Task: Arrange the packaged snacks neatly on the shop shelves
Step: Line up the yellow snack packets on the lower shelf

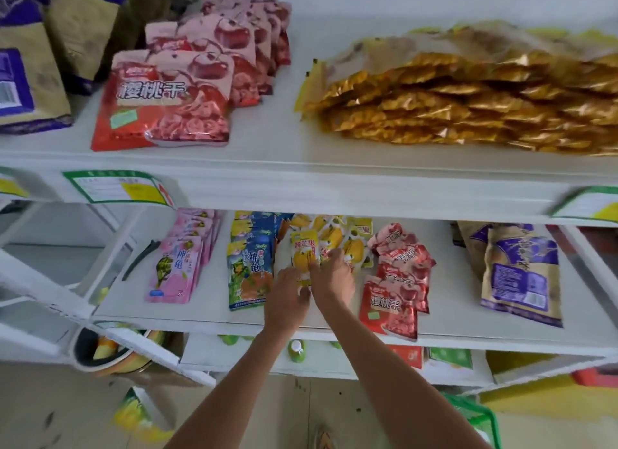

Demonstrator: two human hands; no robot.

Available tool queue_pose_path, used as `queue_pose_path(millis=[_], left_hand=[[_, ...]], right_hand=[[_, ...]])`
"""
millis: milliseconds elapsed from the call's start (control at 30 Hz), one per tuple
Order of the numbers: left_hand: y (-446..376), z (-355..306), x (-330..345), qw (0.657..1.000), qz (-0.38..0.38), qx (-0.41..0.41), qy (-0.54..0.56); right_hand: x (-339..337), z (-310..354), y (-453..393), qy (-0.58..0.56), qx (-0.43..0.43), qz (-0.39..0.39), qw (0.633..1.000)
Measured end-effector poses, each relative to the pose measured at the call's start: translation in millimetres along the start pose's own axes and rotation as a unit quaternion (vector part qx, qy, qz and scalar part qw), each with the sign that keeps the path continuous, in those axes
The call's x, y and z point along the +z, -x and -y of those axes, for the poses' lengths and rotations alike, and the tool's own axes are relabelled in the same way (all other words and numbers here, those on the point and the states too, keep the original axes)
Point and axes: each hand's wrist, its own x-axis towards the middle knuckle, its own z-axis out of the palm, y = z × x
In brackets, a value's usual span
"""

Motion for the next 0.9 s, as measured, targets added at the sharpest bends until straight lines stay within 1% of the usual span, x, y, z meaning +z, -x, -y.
queue_pose_path(millis=[67, 133, 167, 233, 300, 400, 467, 567, 633, 767, 833, 900], left_hand=[[-3.3, 1.2, 4.0, 0.994, -0.032, -0.033, 0.101], [0.2, -2.9, -2.7, 0.965, -0.036, -0.084, 0.245], [2.5, -4.8, -9.4, 0.948, -0.055, -0.107, 0.296], [10.6, -5.7, -27.0, 0.927, -0.077, -0.129, 0.342], [19.6, -4.6, -45.2, 0.926, -0.084, -0.122, 0.348], [43.8, 5.3, -65.7, 0.932, -0.068, -0.092, 0.345], [66.8, 10.6, -83.4, 0.934, -0.041, -0.087, 0.345], [87.0, 19.5, -103.1, 0.935, -0.007, -0.068, 0.348], [96.2, 21.2, -113.0, 0.932, -0.003, -0.051, 0.36], [123.6, 21.9, -122.1, 0.93, 0.009, -0.044, 0.366], [138.2, 16.5, -129.2, 0.93, 0.006, -0.028, 0.368], [145.8, 8.9, -133.1, 0.932, 0.005, -0.03, 0.36]], right_hand=[[7.3, 0.0, -3.6, -0.047, 0.024, 0.017, 0.998], [12.3, -9.1, -2.7, -0.118, 0.028, 0.039, 0.992], [11.3, -12.2, 0.7, -0.145, 0.018, 0.054, 0.988], [-1.0, -14.0, 16.0, -0.202, 0.012, 0.075, 0.976], [-16.4, -14.5, 36.9, -0.255, -0.005, 0.087, 0.963], [-31.1, -17.6, 85.1, -0.278, -0.045, 0.108, 0.953], [-37.5, -17.4, 120.9, -0.27, -0.046, 0.109, 0.955], [-44.6, -15.1, 153.4, -0.268, -0.063, 0.085, 0.958], [-51.8, -7.1, 168.3, -0.256, -0.089, 0.059, 0.961], [-56.1, -9.6, 193.4, -0.217, -0.095, 0.063, 0.97], [-59.5, -8.9, 202.4, -0.211, -0.106, 0.061, 0.97], [-62.7, -9.4, 207.4, -0.209, -0.108, 0.053, 0.97]])
